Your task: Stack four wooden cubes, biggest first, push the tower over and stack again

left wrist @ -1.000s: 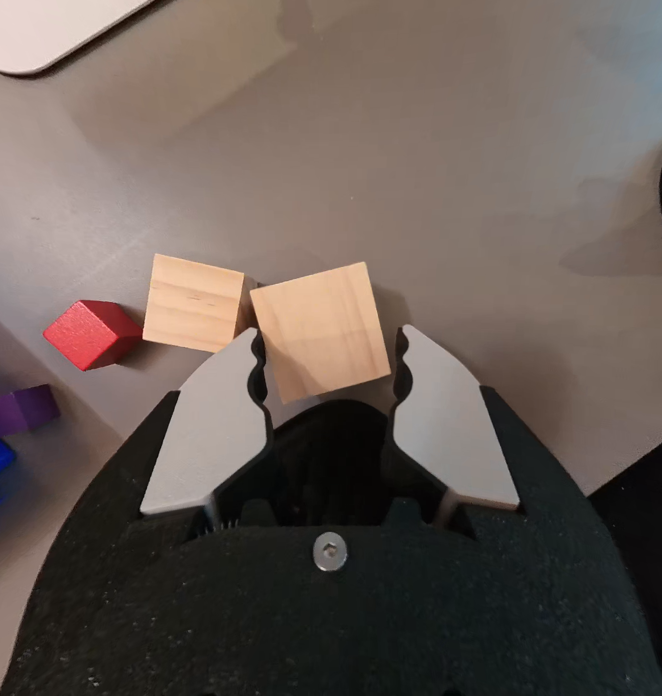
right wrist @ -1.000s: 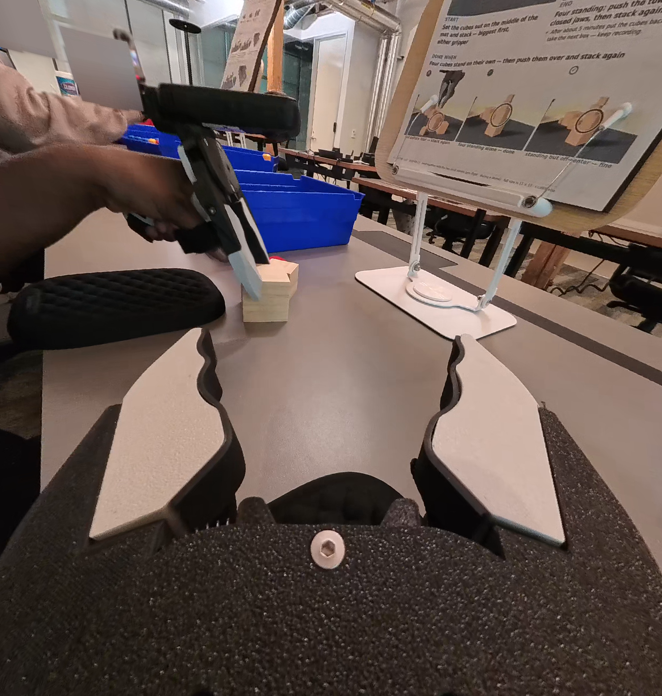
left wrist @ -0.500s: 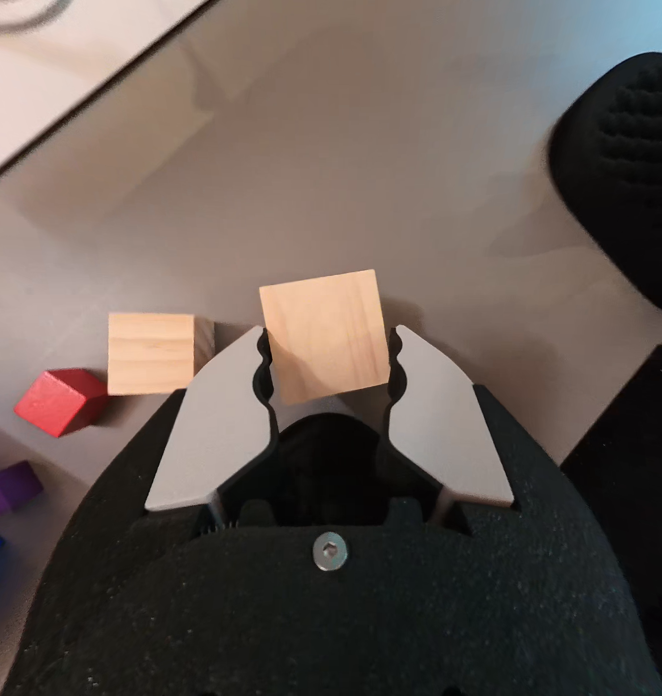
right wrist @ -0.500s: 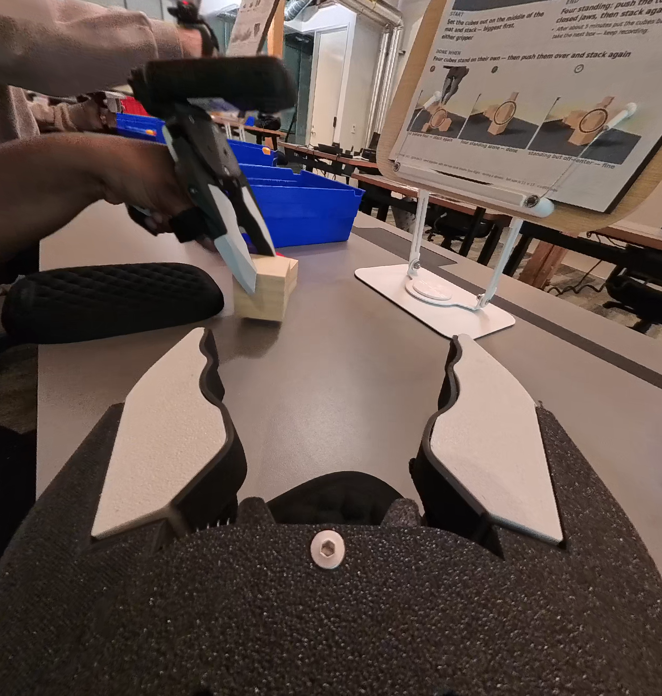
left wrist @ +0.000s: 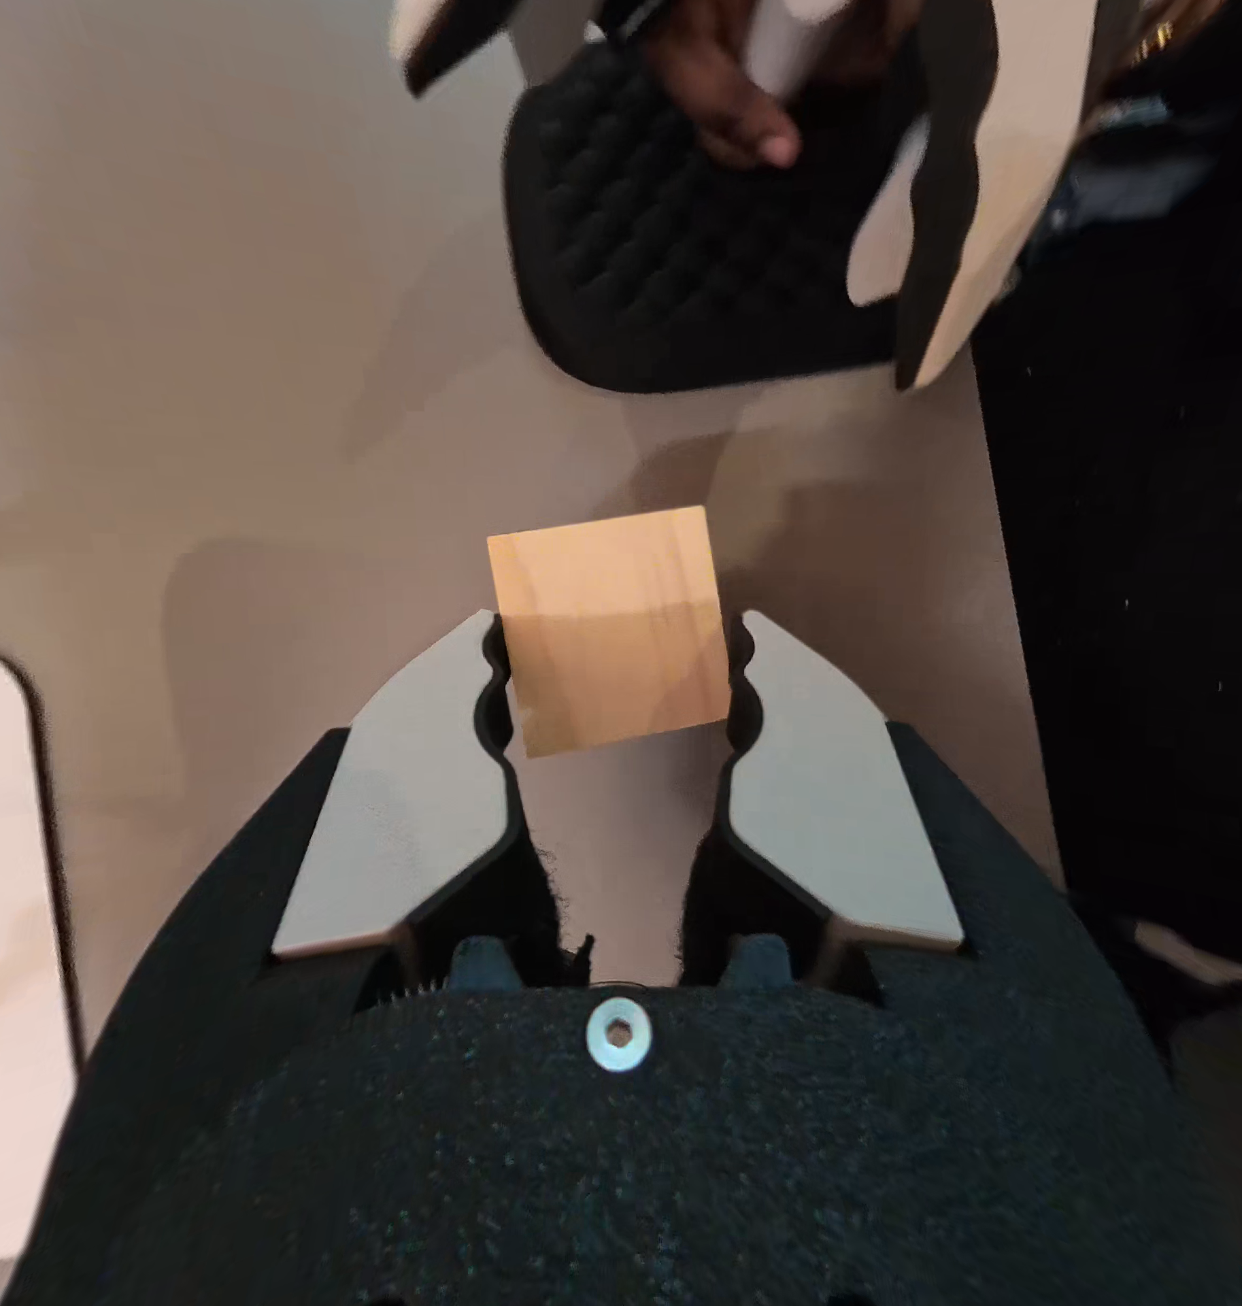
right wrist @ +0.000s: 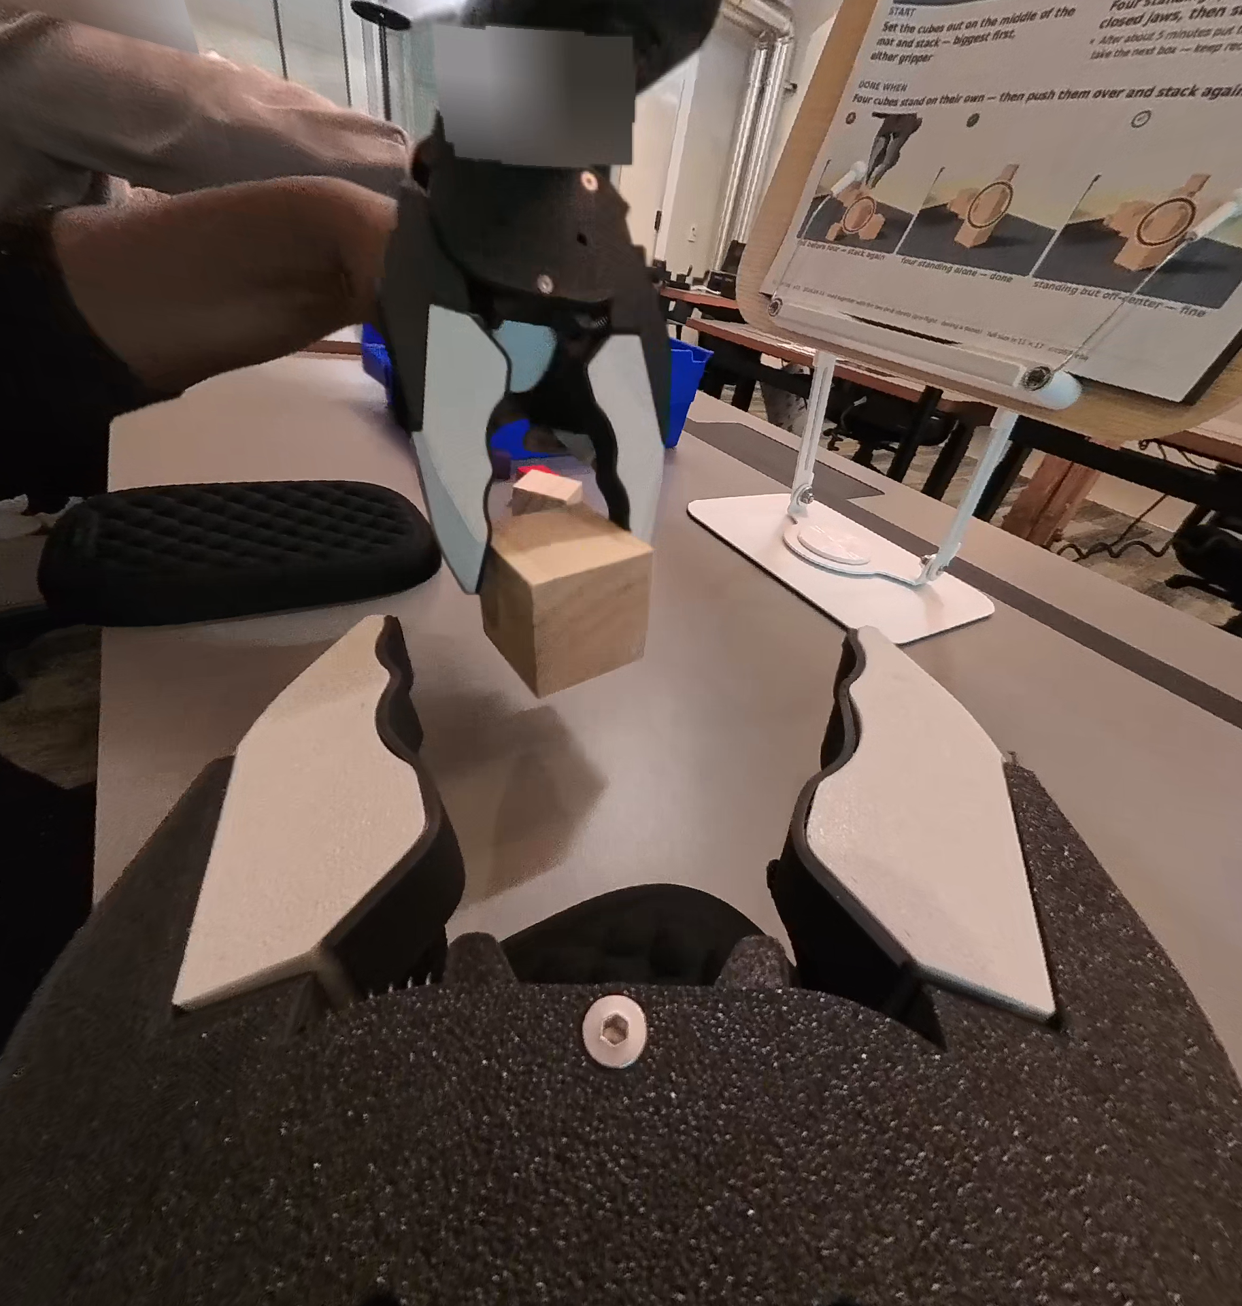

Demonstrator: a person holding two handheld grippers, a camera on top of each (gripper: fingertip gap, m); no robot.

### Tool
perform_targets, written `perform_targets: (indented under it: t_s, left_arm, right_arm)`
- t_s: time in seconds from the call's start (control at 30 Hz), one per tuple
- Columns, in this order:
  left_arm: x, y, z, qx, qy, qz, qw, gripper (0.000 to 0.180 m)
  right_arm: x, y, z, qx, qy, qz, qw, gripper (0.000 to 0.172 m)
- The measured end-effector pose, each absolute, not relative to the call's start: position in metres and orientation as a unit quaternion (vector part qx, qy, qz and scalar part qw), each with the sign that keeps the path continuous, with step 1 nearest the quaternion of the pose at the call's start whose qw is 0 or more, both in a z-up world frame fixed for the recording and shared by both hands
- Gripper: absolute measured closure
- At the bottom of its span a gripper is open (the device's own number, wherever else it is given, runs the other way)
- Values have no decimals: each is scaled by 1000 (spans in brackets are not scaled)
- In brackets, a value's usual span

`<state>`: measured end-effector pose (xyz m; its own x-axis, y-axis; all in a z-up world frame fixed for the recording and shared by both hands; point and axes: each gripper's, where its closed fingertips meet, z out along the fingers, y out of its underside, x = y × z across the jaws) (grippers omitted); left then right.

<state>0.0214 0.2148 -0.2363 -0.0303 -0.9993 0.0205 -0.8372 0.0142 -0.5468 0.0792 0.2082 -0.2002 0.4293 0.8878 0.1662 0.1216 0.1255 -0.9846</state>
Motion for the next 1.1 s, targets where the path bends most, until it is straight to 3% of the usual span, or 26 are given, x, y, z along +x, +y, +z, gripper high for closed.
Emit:
perform_targets:
  t_s: [0.2, 0.9, 1.1]
  left_arm:
    - [24, 217, -253, -598, 765, -198, 133, 121]
    - [25, 216, -272, -595, 755, -271, 50, 119]
    - [22, 225, -243, -610, 732, -274, 130, 89]
  right_arm:
    - [79, 207, -201, -582, -437, 322, 606, 60]
    - [78, 208, -202, -587, -437, 329, 596, 62]
    - [79, 208, -202, -585, -436, 331, 598, 63]
